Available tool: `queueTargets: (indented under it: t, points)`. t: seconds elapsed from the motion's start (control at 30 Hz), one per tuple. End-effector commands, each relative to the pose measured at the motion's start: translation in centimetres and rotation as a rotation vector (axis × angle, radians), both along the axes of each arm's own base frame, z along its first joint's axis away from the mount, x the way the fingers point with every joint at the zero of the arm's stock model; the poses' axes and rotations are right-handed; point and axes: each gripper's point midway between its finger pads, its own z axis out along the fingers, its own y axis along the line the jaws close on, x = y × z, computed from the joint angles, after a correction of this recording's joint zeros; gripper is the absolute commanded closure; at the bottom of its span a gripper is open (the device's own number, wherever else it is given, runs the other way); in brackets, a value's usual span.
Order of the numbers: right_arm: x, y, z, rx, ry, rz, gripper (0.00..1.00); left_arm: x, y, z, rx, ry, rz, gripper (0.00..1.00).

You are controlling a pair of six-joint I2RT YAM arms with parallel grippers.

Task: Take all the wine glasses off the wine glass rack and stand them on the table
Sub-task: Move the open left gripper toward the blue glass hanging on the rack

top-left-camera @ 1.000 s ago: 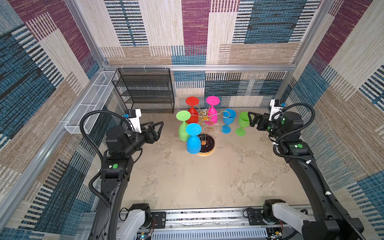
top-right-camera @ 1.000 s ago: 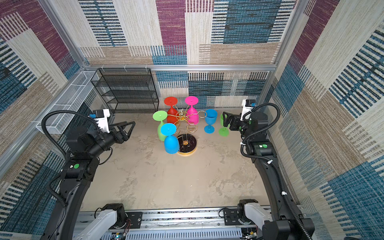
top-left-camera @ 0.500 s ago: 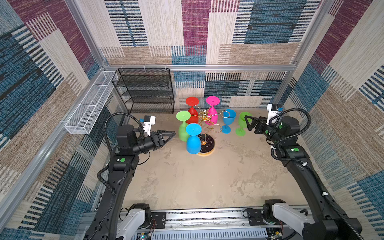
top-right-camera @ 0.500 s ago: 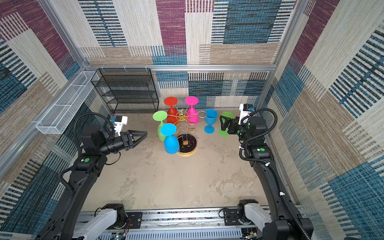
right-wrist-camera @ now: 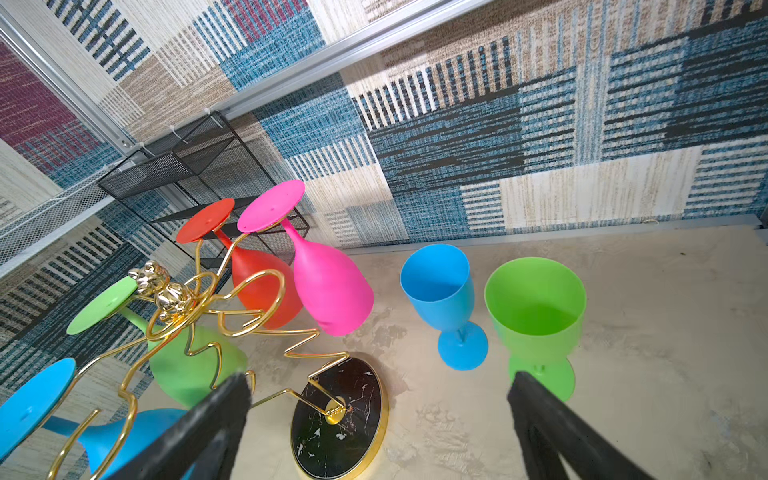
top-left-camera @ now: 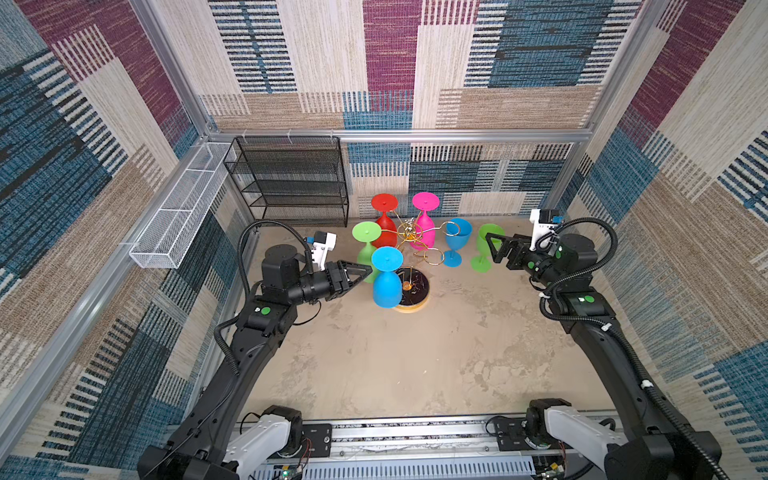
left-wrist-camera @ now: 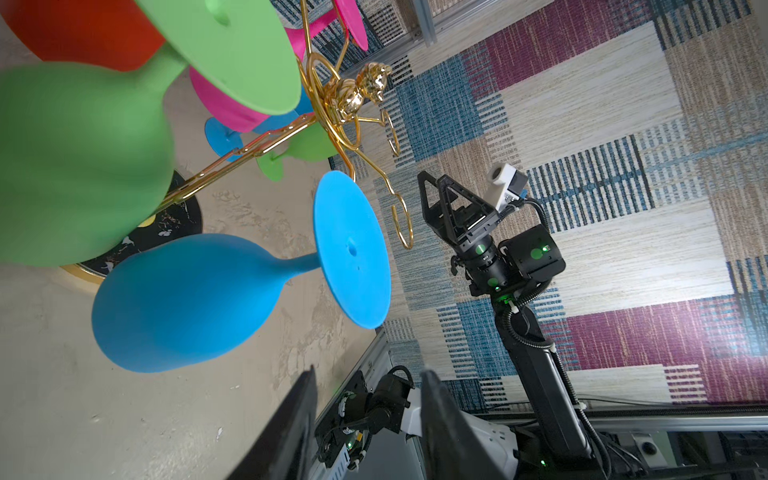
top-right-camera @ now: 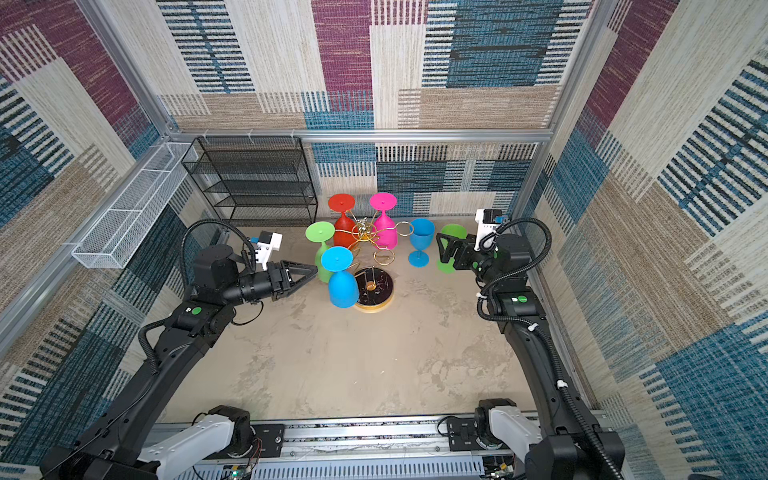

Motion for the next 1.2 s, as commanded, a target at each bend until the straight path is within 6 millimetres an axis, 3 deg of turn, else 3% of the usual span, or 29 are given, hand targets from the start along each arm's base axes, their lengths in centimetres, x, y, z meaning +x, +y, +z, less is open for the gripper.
queueTargets:
  t: [0.0,0.47,1.17]
  points:
    - [0.1,0.3,0.8,0.014,-0.032,0.015,0.01,0.8,-0.4,1.0,-0.014,-0.042,0.02,0.58]
    - [0.1,0.4,0.3,0.012,-0.026,0.024,0.01,2.8,-1.7,0.1,-0.021,-0.031,0.032,0.67]
    - [0.1,0.7,-0.1,0.016,-0.011,0.041,0.01,3.7,-2.2,0.4,-0.042,-0.033,0.049,0.8]
